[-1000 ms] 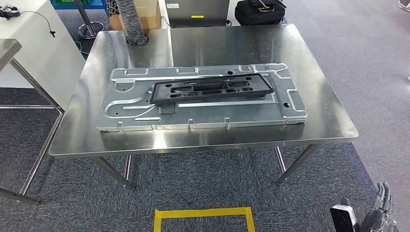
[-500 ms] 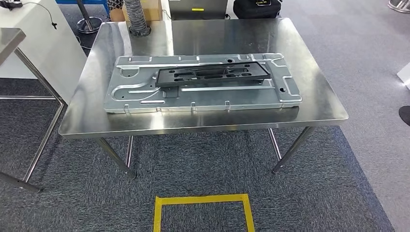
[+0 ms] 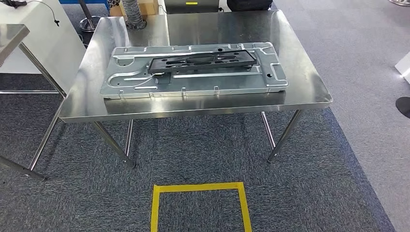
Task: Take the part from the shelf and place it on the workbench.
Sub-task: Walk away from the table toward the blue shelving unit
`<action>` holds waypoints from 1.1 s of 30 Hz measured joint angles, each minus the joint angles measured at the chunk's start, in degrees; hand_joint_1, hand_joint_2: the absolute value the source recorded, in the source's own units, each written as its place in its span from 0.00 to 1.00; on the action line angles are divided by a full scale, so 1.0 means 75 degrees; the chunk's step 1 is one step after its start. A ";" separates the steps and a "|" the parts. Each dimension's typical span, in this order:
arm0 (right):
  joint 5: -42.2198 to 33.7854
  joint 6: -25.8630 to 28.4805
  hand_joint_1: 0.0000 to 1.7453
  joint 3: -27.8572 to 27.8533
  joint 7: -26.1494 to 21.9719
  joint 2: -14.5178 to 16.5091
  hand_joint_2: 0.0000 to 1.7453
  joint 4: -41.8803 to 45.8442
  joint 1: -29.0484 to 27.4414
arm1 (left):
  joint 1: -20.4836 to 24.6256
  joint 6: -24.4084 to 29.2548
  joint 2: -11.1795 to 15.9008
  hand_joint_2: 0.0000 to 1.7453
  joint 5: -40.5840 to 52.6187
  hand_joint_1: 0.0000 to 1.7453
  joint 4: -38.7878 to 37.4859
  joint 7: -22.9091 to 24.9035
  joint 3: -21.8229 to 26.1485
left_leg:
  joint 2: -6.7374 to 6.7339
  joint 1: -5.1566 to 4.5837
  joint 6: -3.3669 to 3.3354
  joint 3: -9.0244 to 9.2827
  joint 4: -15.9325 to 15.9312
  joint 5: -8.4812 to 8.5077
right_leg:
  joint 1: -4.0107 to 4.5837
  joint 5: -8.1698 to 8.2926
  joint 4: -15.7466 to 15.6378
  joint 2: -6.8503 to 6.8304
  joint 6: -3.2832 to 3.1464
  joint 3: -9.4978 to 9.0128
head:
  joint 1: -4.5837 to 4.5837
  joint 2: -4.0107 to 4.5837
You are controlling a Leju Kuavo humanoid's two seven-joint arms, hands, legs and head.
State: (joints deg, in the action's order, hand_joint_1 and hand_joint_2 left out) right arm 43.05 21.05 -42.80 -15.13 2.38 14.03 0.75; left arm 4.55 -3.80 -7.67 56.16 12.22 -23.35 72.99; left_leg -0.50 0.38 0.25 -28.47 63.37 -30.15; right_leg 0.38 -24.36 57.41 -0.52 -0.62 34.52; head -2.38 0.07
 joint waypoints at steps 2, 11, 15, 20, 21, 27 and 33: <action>-0.0023 -0.0077 0.00 -0.0001 -0.0068 0.0006 0.00 -0.0036 0.0019 | 0.0025 0.0010 -0.0001 0.00 0.0044 0.00 0.0000 0.0026 -0.0035 | -0.0001 -0.0050 -0.0077 0.0511 -0.0845 -0.0137 | 0.0009 0.0127 0.0041 -0.0010 0.0069 0.0090 | 0.0000 -0.0001; -0.0186 -0.0099 0.00 -0.0047 -0.0082 0.0127 0.00 -0.0187 0.0052 | -0.0004 0.0066 0.0077 0.00 0.0111 0.00 -0.0015 -0.0012 -0.0060 | -0.0054 -0.0046 -0.0313 -0.0207 -0.1081 0.0554 | -0.0101 -0.1332 0.2081 0.0094 0.0411 0.0650 | 0.0003 -0.0001; -0.0186 -0.0095 0.00 -0.0048 0.0025 0.0220 0.00 -0.0222 0.0075 | -0.0006 0.0077 0.0194 0.00 0.0114 0.00 -0.0011 -0.0044 -0.0061 | -0.0059 -0.0019 -0.0195 -0.0674 -0.0895 0.0802 | -0.0198 -0.0747 0.0929 0.0082 0.0464 -0.0533 | 0.0004 0.0000; -0.0117 -0.0050 0.00 -0.0052 0.0553 0.0272 0.00 -0.0259 0.0114 | -0.0023 0.0252 0.0465 0.00 0.0025 0.00 0.0009 0.0038 -0.0050 | -0.0052 -0.0014 0.0059 -0.0898 -0.0764 0.1029 | -0.0148 -0.0828 -0.0249 0.0078 0.0185 -0.1144 | 0.0002 -0.0001; -0.0095 -0.0030 0.00 -0.0052 0.0661 0.0280 0.00 -0.0267 0.0114 | -0.0043 0.0284 0.0543 0.00 0.0019 0.00 0.0015 0.0099 -0.0045 | -0.0039 0.0002 0.0103 -0.0955 -0.0680 0.0912 | -0.0149 -0.0751 -0.0253 0.0061 0.0104 -0.1071 | 0.0002 -0.0001; 0.0038 -0.0128 0.00 -0.0055 0.0798 0.0328 0.00 -0.0282 0.0100 | -0.0116 0.0317 0.0971 0.00 -0.0039 0.00 0.0077 0.0259 -0.0016 | -0.0004 0.0034 0.0219 -0.1277 0.1396 -0.0525 | -0.0053 -0.0248 -0.0210 0.0020 -0.0092 -0.0413 | 0.0002 0.0000; -0.0016 -0.0286 0.00 -0.0069 0.0424 0.0506 0.00 -0.0287 0.0166 | -0.0057 0.0190 0.1007 0.00 0.0192 0.00 0.0079 0.0291 -0.0044 | 0.0006 -0.0062 -0.0046 0.0604 -0.1053 -0.0136 | 0.0027 0.0144 -0.0068 0.0005 0.0033 0.0071 | 0.0002 -0.0001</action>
State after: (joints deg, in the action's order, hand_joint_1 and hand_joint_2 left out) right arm 42.93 18.91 -43.32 -11.95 6.18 11.88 1.99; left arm 4.12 -2.37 -0.11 57.60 12.81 -21.17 72.66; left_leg -0.46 -0.09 -0.10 -23.94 55.47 -31.16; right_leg 0.59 -23.28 56.90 -0.48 -0.37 35.05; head -2.37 0.06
